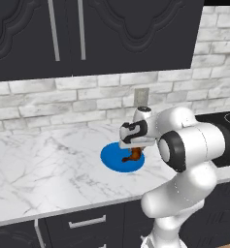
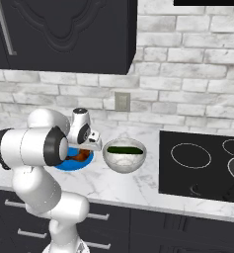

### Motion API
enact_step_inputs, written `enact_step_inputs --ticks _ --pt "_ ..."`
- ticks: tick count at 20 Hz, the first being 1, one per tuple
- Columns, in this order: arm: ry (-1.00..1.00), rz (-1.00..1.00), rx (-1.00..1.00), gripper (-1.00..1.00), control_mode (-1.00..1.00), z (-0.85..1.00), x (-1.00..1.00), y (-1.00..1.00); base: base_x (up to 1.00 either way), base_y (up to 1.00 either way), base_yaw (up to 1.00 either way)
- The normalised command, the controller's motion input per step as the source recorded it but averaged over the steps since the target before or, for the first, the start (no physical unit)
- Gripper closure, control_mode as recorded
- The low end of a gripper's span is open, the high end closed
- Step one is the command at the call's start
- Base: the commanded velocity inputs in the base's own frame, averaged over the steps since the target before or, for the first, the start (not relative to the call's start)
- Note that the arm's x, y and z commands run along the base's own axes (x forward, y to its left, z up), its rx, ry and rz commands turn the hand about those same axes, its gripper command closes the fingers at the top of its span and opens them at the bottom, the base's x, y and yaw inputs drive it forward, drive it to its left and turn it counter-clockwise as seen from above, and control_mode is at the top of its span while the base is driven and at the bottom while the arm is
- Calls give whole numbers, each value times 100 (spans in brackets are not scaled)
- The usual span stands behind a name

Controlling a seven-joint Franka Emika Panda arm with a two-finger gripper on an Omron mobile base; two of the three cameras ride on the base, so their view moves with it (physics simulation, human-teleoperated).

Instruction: Place the chicken drumstick on the plate and place the cucumber on the same plate.

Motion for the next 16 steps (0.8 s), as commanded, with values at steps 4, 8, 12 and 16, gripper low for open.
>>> enact_step_inputs --ticks 4,8,12,16 --pt "0 0 0 -100 -100 0 0 0 0 0 0" --pt "0 -4 0 -100 -100 15 -9 -1 0 0 0" --pt "0 -8 0 -100 -100 2 -1 0 0 0 0" --pt "0 -1 0 -100 -100 0 -4 0 0 0 0"
